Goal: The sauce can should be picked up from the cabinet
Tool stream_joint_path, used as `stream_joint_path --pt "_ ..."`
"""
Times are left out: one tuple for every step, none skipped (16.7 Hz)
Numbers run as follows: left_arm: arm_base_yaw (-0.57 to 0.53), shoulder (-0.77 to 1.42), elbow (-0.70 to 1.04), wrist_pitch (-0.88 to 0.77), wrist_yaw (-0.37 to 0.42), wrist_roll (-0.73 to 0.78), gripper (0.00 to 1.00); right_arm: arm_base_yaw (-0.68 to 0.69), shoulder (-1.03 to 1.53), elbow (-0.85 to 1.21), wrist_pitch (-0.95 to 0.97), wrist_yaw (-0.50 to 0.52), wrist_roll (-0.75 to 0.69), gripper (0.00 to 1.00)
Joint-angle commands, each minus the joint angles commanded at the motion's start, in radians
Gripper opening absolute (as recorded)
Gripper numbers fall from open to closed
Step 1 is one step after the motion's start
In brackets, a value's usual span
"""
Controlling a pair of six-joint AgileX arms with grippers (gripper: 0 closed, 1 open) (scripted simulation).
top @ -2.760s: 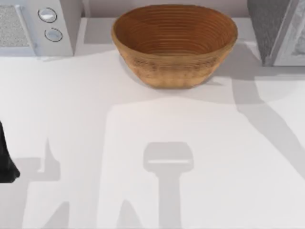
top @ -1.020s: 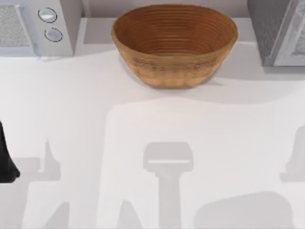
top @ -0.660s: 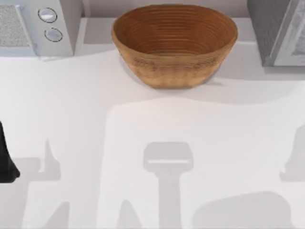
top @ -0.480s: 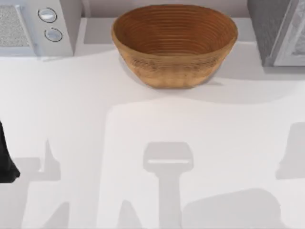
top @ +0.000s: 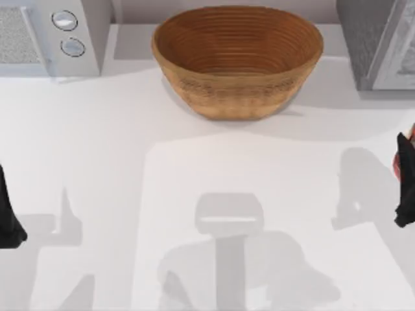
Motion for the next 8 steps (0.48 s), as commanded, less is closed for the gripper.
stream_joint_path --pt "0.000 0.000 0.000 0.000 0.000 0.000 1.00 0.041 0.106 0.005 0.099 0.005 0.001 0.00" --pt "0.000 0.000 0.000 0.000 0.000 0.000 1.00 0.083 0.214 0.009 0.198 0.009 0.003 0.00" --pt "0.000 0.000 0.000 0.000 0.000 0.000 1.00 0.124 0.322 0.013 0.296 0.014 0.005 0.00" --pt "0.000 0.000 0.000 0.000 0.000 0.000 1.00 0.165 0.429 0.017 0.392 0.018 0.006 0.00" --pt "0.000 0.000 0.000 0.000 0.000 0.000 1.00 0.205 0.535 0.021 0.486 0.022 0.008 0.00" --pt "0.000 0.000 0.000 0.000 0.000 0.000 1.00 0.243 0.638 0.025 0.576 0.026 0.009 0.00" --pt "0.000 0.000 0.000 0.000 0.000 0.000 1.00 0.279 0.736 0.029 0.662 0.029 0.010 0.00" --pt "0.000 0.000 0.000 0.000 0.000 0.000 1.00 0.314 0.829 0.034 0.744 0.033 0.011 0.00"
